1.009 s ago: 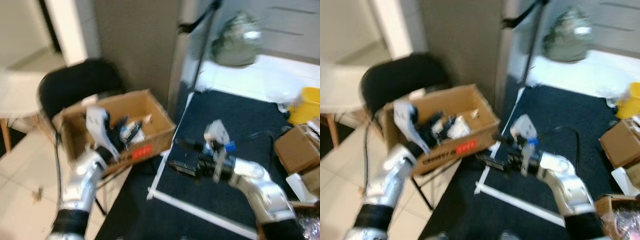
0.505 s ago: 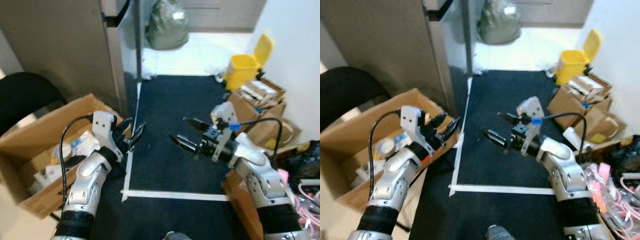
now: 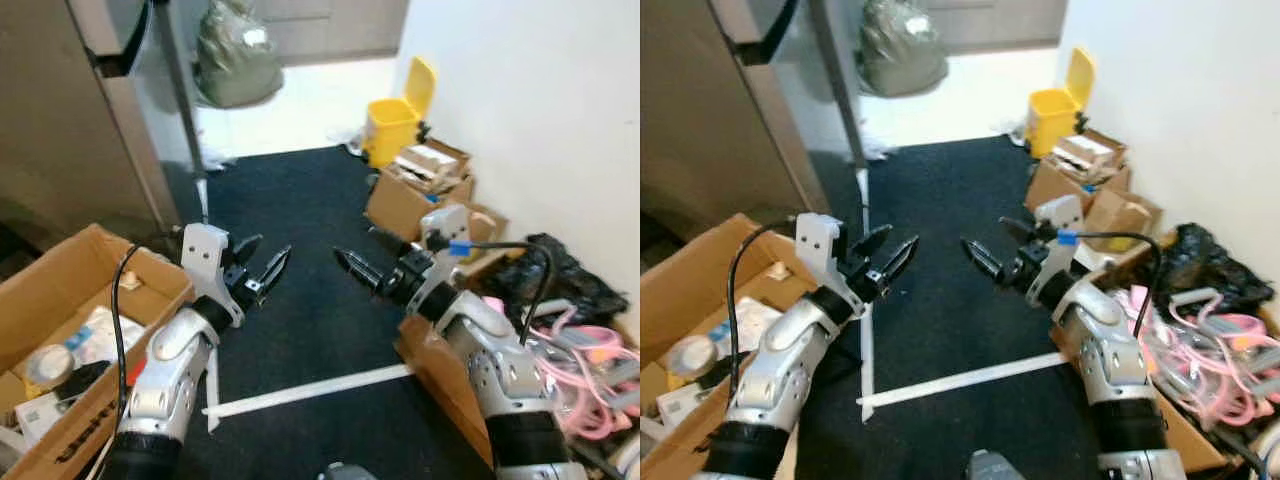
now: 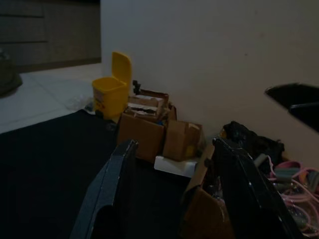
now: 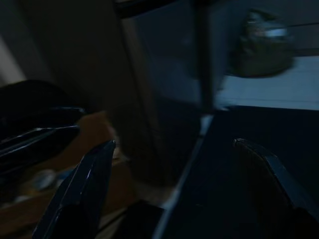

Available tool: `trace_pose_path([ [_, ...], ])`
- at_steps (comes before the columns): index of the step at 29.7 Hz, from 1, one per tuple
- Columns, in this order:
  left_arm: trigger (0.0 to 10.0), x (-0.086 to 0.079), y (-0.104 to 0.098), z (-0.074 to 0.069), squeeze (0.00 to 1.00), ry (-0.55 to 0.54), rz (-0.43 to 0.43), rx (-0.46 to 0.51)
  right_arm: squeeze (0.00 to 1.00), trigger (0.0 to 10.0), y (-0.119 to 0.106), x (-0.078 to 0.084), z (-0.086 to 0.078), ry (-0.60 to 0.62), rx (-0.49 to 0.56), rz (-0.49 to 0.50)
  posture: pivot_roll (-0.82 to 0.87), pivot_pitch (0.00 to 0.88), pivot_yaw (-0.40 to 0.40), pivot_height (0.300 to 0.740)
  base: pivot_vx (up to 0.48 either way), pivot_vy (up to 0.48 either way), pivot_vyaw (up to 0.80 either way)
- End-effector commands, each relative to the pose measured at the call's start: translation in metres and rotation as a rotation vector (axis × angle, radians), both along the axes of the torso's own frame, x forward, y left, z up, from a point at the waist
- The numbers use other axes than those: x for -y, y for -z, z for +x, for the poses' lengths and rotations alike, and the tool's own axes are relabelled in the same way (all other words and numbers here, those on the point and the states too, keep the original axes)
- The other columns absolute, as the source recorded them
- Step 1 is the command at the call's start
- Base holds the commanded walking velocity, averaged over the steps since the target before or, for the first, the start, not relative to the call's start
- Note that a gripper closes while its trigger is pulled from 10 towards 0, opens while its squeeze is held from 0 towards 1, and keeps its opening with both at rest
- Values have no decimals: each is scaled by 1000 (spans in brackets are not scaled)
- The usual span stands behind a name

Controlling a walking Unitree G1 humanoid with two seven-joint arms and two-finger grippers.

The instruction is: Picking trash to rubbish bin

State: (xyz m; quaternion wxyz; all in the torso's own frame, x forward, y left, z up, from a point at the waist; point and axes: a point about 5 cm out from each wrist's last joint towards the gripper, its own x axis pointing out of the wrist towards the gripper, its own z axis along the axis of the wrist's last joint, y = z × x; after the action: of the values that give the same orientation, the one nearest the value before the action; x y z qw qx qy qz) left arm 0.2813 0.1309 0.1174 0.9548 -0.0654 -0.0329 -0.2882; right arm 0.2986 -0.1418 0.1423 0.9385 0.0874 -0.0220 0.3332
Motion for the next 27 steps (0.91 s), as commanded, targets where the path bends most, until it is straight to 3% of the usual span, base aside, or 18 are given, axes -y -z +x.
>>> trace_pose_path([
  [1,10000,-4,4,-2,0,-10,27,-19,0,10000,3,-3,-2,3,-5,-4,4,0,7,740,0,0,-781],
  [12,10000,2,7,-2,0,19,25,-39,0,10000,3,-3,-2,-20,21,-53,10,0,4,740,0,0,-786],
  [22,10000,2,7,-2,0,4,34,-35,0,10000,-13,4,-5,-57,71,-55,18,0,-10,740,0,0,-788],
  [23,10000,1,7,-2,0,-8,37,-33,0,9020,-15,5,-6,-57,72,-43,18,0,-10,740,0,0,-788],
  [25,10000,1,7,-2,0,-15,39,-32,0,9020,-16,6,-6,-59,73,-35,18,0,-10,740,0,0,-788],
  [26,10000,-1,7,-2,0,-36,40,-33,0,7725,-18,8,-6,-53,73,-24,19,0,-13,740,0,0,-788],
  [27,10000,-4,9,-3,0,-65,47,-40,0,7569,-19,11,-6,-47,73,-19,19,0,-13,740,0,0,-788],
])
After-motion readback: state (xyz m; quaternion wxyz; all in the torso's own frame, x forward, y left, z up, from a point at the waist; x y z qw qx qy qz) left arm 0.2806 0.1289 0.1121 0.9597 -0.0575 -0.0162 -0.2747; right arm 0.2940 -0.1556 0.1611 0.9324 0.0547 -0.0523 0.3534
